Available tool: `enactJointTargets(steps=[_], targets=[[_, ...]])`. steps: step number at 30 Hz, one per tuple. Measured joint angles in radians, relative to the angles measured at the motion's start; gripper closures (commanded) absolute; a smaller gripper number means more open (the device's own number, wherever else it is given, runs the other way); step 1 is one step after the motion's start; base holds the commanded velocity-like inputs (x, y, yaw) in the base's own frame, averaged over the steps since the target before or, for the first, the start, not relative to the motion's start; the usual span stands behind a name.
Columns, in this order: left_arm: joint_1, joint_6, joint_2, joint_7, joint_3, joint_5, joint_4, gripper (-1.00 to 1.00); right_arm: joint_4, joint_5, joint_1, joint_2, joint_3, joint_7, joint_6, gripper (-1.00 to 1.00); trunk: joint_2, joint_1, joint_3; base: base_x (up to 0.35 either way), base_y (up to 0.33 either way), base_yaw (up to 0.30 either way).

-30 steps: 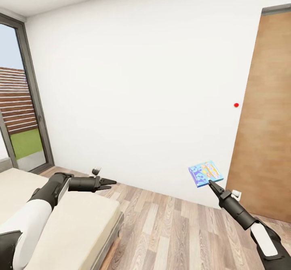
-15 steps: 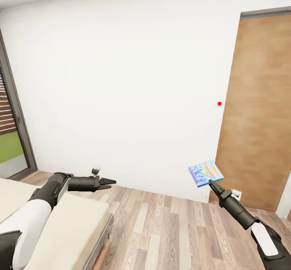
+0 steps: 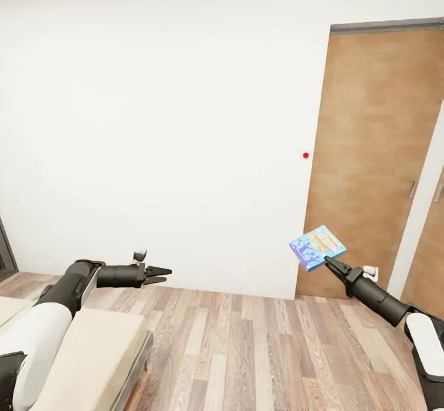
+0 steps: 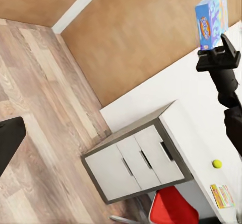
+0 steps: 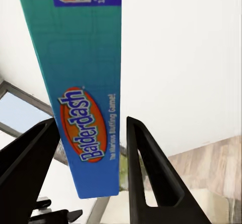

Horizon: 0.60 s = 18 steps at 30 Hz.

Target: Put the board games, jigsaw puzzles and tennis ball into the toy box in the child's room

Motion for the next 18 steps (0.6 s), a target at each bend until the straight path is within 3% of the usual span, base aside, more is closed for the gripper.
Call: enactJointTargets(steps=[4, 7, 9, 12, 13, 18], targets=[[-0.004, 0.043, 0.000, -0.050, -0.001, -0.004, -0.026, -1.00, -0.193, -0.005, 0.037, 0.006, -0.014, -0.193, 0.108, 1.00, 0.000, 0.000, -0.002, 0.000, 0.000, -0.182], [-0.005, 0.078, 0.002, -0.065, -0.004, -0.008, -0.088, -1.00, -0.303, -0.015, 0.056, 0.027, -0.017, -0.296, 0.141, 1.00, 0.000, 0.000, -0.005, 0.000, 0.000, -0.156], [-0.004, 0.086, 0.015, -0.074, -0.004, -0.007, -0.110, -1.00, -0.328, -0.018, 0.062, 0.038, -0.017, -0.321, 0.147, 1.00, 0.000, 0.000, -0.006, 0.000, 0.000, -0.147], [-0.002, 0.091, 0.092, -0.080, -0.003, 0.000, -0.128, -1.00, -0.346, -0.020, 0.067, 0.049, -0.018, -0.342, 0.149, 1.00, 0.000, 0.000, -0.008, 0.000, 0.000, -0.138], [-0.002, 0.091, 0.105, -0.080, -0.003, 0.001, -0.130, -1.00, -0.345, -0.021, 0.067, 0.050, -0.019, -0.344, 0.149, 1.00, 0.000, 0.000, -0.009, 0.000, 0.000, -0.132], [0.000, 0.092, 0.119, -0.080, -0.004, 0.003, -0.133, -1.00, -0.338, -0.022, 0.068, 0.054, -0.019, -0.347, 0.148, 1.00, 0.000, 0.000, -0.014, 0.000, 0.000, -0.162]])
